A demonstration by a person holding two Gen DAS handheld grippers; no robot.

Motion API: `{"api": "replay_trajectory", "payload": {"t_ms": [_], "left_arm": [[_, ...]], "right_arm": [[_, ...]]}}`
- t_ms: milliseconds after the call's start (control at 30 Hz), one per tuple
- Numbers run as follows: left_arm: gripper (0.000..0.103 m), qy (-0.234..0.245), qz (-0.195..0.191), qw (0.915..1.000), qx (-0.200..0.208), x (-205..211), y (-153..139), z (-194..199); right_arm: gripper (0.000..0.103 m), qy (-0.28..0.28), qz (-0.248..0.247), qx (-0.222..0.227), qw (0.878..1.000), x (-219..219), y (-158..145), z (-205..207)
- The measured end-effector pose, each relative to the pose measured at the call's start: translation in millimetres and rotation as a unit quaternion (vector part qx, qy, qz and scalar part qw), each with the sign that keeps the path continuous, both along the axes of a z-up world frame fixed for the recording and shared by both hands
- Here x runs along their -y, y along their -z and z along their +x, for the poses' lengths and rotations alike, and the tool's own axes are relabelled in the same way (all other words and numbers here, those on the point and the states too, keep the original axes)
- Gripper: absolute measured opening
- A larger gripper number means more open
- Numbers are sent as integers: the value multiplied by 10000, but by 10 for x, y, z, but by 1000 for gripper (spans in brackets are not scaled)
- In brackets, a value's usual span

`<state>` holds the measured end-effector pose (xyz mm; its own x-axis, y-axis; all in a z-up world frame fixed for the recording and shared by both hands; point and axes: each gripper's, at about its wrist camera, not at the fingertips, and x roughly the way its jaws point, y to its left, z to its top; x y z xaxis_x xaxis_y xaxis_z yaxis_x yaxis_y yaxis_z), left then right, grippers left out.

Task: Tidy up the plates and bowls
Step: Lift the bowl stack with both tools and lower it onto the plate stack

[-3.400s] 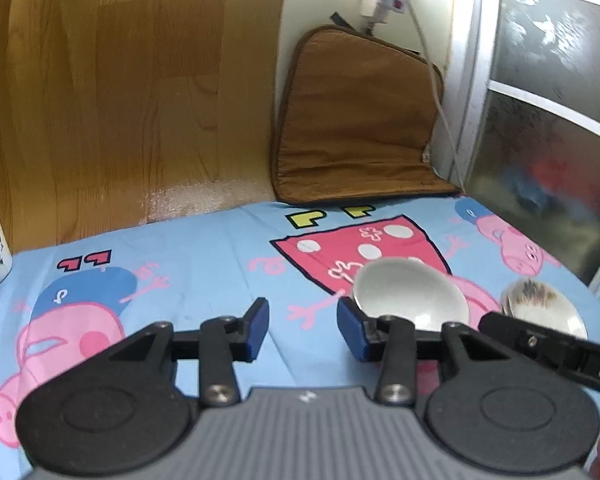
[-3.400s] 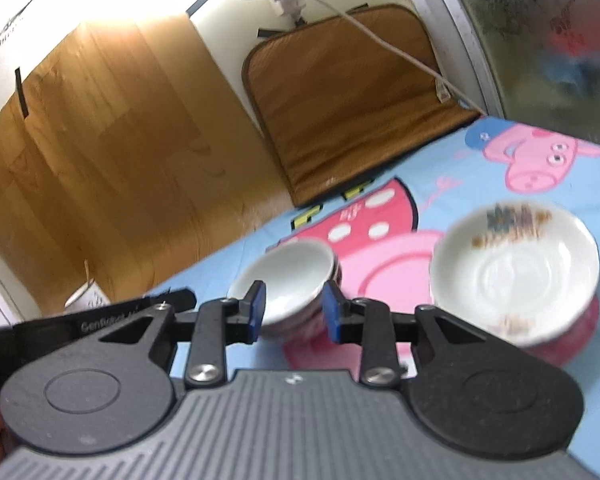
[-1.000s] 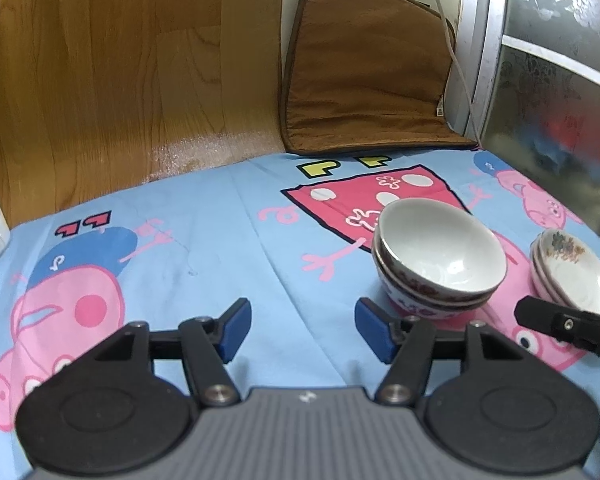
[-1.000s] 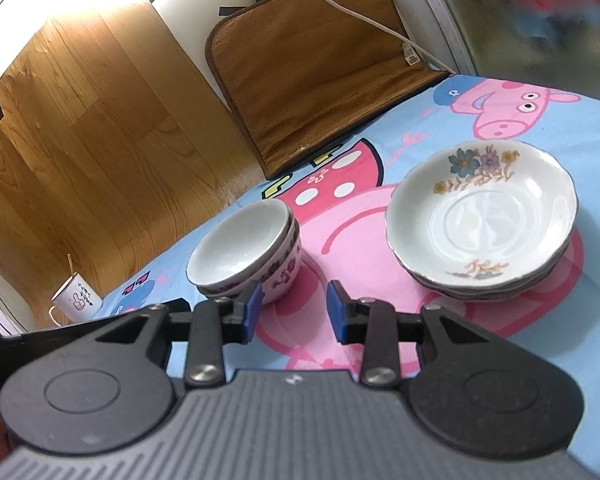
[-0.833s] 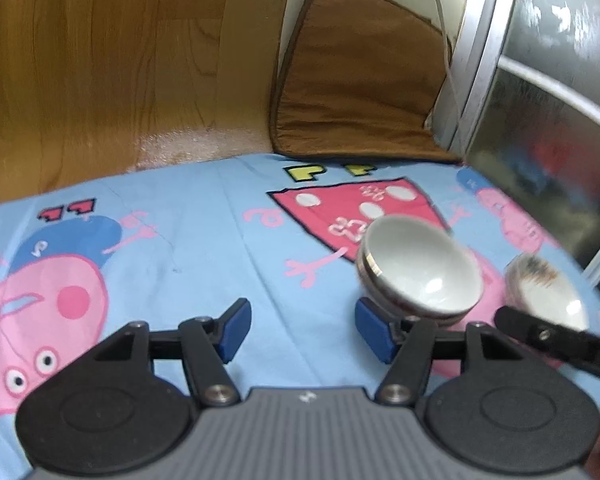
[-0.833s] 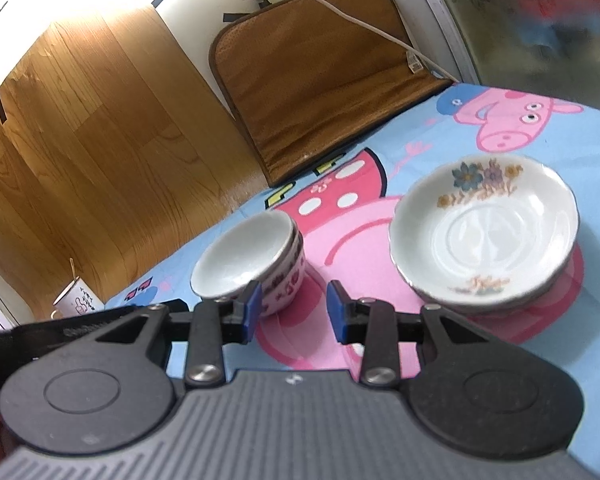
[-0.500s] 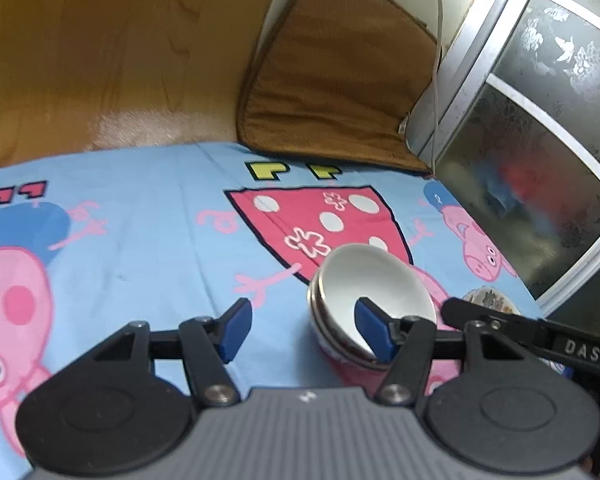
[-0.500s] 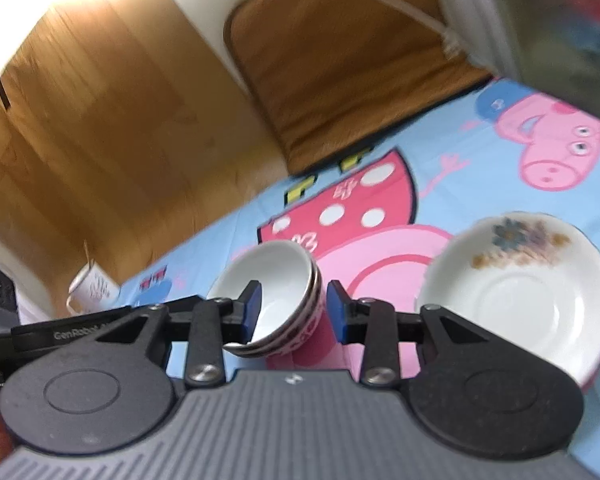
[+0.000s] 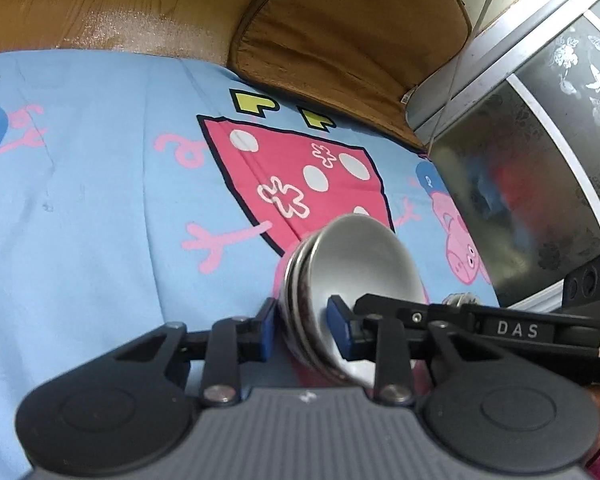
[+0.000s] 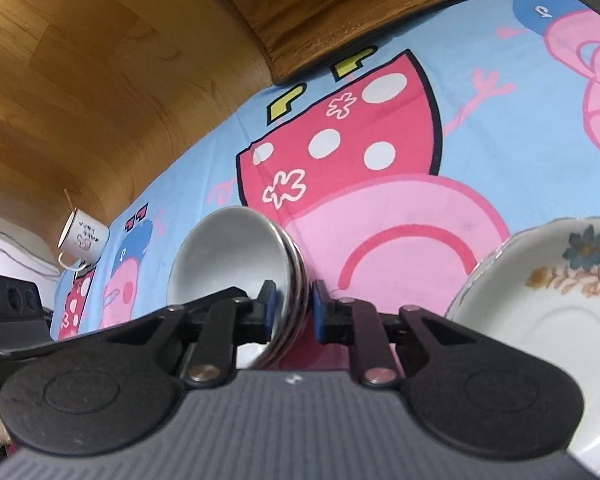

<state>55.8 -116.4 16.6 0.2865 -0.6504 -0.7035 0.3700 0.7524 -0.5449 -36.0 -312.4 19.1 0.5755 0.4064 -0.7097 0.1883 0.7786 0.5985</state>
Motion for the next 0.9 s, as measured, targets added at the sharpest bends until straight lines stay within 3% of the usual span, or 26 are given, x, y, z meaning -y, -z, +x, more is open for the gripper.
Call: {"api": "replay_trajectory", "payload": {"t_ms": [200, 467, 700, 900], "left_arm": [[27, 191, -29, 9996, 221, 178, -289, -154], [27, 926, -355, 9951, 38, 874, -441, -370], [29, 1272, -214, 9910, -363, 1303, -226, -494], [34, 1240, -42, 9918, -302, 1388, -175, -475]], "right_arm": [[21, 114, 92, 213, 9997, 212, -219, -157], [21, 574, -485, 227, 9969, 752, -570, -684], [21, 826, -634, -170, 9944, 1058, -440, -942], [24, 925, -633, -205, 9935, 1097, -293, -861]]}}
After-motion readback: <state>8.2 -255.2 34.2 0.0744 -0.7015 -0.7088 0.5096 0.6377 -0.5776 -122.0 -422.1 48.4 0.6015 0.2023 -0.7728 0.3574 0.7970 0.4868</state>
